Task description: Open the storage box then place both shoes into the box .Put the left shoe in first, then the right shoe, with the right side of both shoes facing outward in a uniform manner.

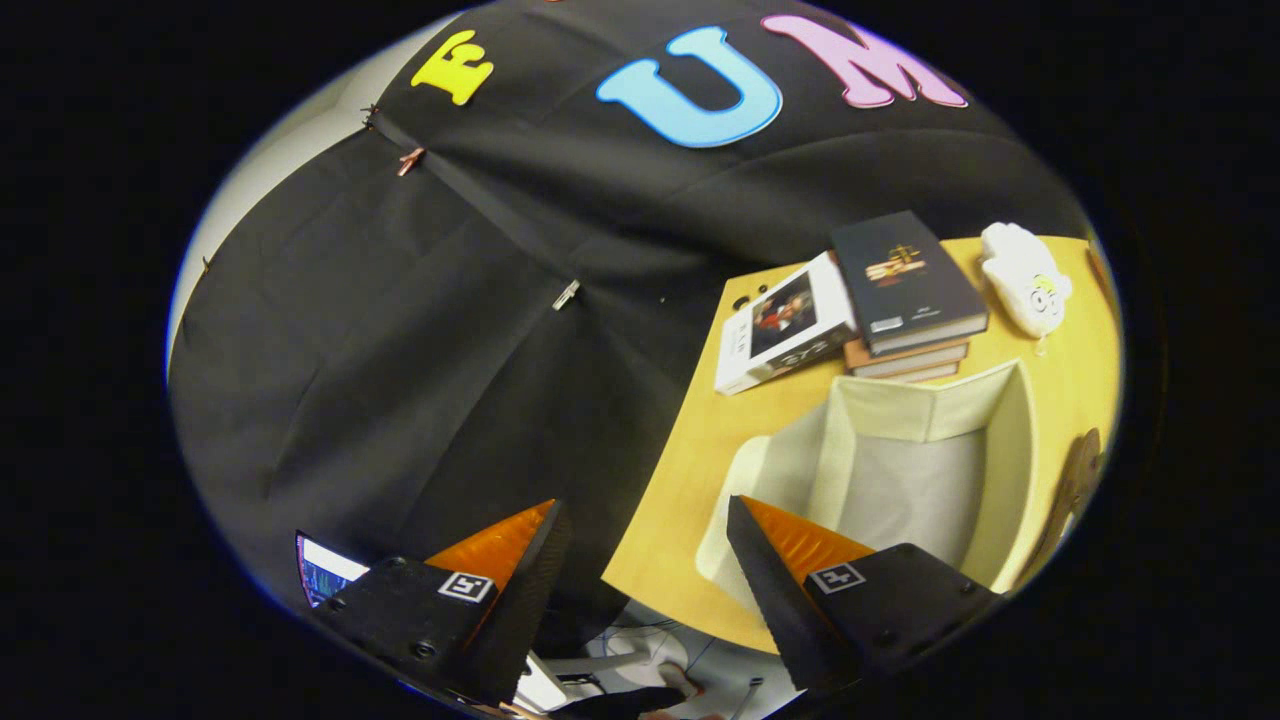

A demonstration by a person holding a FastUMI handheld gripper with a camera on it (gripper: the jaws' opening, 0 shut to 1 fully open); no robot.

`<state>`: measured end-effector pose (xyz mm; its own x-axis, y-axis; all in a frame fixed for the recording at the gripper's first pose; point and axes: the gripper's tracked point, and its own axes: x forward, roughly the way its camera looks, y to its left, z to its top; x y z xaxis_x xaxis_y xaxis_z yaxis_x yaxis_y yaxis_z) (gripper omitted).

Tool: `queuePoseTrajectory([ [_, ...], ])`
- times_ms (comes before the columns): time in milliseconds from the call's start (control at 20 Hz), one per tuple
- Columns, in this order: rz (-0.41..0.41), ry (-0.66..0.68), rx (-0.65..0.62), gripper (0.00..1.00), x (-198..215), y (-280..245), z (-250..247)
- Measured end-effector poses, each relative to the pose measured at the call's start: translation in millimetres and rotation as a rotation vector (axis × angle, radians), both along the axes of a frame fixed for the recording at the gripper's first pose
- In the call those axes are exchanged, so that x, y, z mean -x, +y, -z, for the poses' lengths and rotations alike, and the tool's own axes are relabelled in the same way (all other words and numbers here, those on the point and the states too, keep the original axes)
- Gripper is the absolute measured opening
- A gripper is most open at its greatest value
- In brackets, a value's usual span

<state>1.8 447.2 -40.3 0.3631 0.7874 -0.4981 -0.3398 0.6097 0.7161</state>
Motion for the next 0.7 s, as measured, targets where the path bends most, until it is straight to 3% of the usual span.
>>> queuePoseTrajectory([
  [400, 0.136, -0.226, 0.26, 0.98, -24.5, -163.6, 35.9],
  [700, 0.168, -0.296, 0.486, 0.98, -18.9, -272.0, 79.4],
])
